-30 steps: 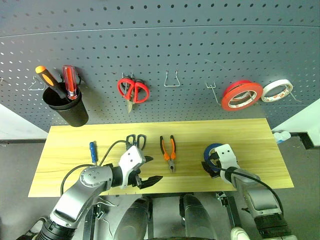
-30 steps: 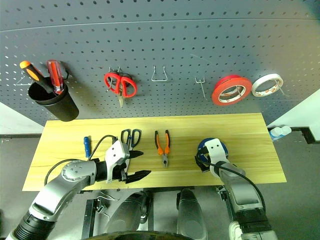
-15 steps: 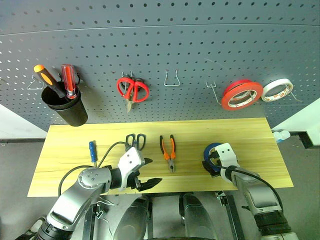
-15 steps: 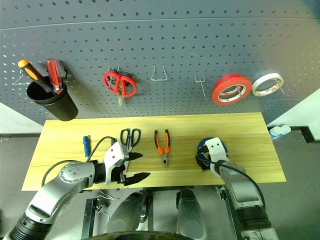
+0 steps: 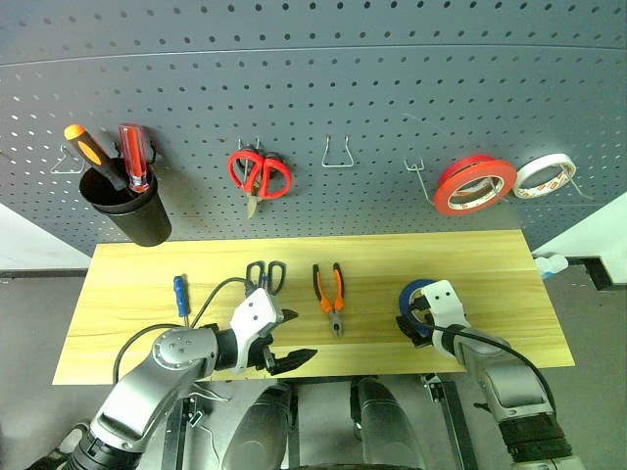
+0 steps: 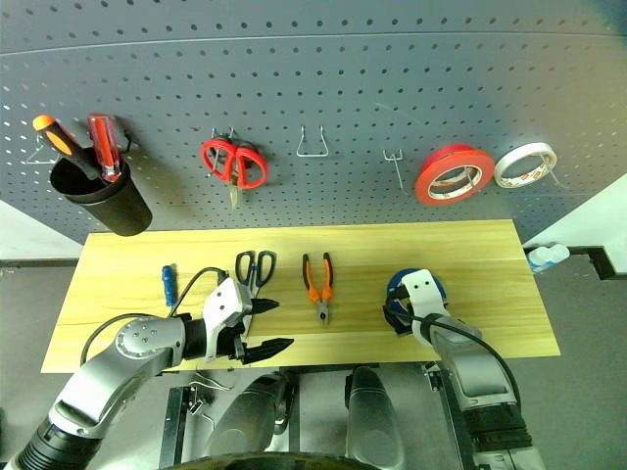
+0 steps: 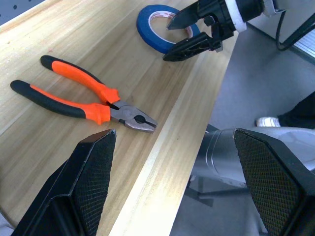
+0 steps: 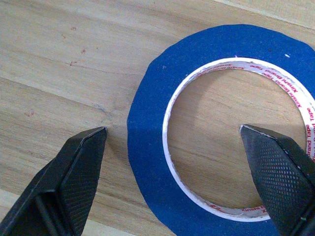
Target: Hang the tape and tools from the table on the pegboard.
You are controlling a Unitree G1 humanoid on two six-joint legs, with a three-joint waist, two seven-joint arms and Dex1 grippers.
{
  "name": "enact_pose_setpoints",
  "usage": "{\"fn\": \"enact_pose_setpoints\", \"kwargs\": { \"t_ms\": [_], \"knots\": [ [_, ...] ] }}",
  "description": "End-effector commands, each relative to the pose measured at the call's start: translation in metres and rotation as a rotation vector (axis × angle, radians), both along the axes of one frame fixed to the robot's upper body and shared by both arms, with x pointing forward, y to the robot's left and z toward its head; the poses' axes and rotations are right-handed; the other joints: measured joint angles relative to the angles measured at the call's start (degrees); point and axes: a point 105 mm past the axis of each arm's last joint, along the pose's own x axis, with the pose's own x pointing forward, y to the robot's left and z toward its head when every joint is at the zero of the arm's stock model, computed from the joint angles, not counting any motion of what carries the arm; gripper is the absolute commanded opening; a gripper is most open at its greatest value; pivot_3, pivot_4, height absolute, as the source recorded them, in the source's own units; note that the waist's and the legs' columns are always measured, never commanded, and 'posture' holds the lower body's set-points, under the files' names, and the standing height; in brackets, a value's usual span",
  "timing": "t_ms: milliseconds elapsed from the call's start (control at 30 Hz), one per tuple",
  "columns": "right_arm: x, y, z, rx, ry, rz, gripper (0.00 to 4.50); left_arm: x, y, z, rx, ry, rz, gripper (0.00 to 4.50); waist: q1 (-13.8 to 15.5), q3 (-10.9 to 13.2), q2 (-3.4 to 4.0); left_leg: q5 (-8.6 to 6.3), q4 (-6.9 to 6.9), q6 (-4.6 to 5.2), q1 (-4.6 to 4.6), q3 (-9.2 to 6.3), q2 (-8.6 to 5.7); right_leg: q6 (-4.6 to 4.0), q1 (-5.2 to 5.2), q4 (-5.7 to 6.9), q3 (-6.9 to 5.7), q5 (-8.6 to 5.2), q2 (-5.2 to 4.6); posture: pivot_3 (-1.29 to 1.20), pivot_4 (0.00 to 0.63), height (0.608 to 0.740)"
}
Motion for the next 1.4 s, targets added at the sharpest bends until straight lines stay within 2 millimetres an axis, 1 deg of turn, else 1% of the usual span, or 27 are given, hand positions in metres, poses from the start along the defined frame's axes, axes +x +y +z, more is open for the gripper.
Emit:
{"fn": "enact_pose_setpoints", "kwargs": {
  "t_ms": [33, 167, 367, 567, 767, 1400],
  "knots": [
    [-0.0067, -0.0005, -0.0055, 0.005, 0.032, -0.003, 4.32, -0.0013, -0.0036, 0.0095, -0.021, -0.028, -0.018, 3.98, 0.0, 0.07, -0.02, 0.0, 0.0, 0.0, 0.0, 0.0, 0.0, 0.0, 0.0, 0.0, 0.0, 0.0, 0.0, 0.06, 0.312, 0.72],
    [-0.0061, -0.0032, -0.0047, 0.002, 0.026, -0.012, 4.32, -0.0011, -0.0045, 0.0094, -0.023, -0.028, -0.018, 3.98, 0.0, 0.19, -0.01, 0.0, 0.0, 0.0, 0.0, 0.0, 0.0, 0.0, 0.0, -0.01, 0.0, 0.0, 0.0, 0.06, 0.312, 0.72],
    [-0.0062, -0.002, -0.004, 0.019, 0.029, -0.015, 4.32, -0.0002, -0.0042, 0.0091, -0.021, -0.028, -0.015, 3.98, 0.0, 0.29, 0.0, 0.0, 0.0, 0.0, 0.0, 0.0, 0.0, 0.0, 0.0, -0.01, 0.0, 0.0, 0.0, 0.06, 0.313, 0.72],
    [-0.0014, 0.0009, 0.003, 0.062, 0.0, -0.019, 4.32, 0.0005, -0.0039, 0.0081, -0.018, -0.03, -0.01, 3.98, 0.0, 0.32, 0.02, 0.0, -0.01, 0.0, -0.01, 0.0, 0.0, 0.0, 0.0, -0.02, 0.0, 0.0, 0.0, 0.06, 0.312, 0.72],
    [-0.0018, 0.0007, 0.001, 0.058, 0.007, -0.015, 4.32, 0.0004, -0.004, 0.0074, -0.017, -0.031, -0.008, 3.98, -0.01, 0.34, 0.02, 0.0, -0.01, 0.0, -0.01, 0.0, 0.0, 0.0, 0.0, -0.02, 0.0, 0.0, 0.0, 0.05, 0.313, 0.72],
    [-0.003, -0.0019, 0.0018, 0.048, -0.029, -0.009, 4.32, 0.0034, -0.0002, 0.0015, -0.02, -0.021, 0.016, 3.98, -0.05, 0.33, 0.02, 0.07, -0.02, -0.12, -0.02, 0.01, 0.0, 0.0, -0.02, -0.02, 0.0, 0.0, 0.0, 0.03, 0.269, 0.72]
  ]
}}
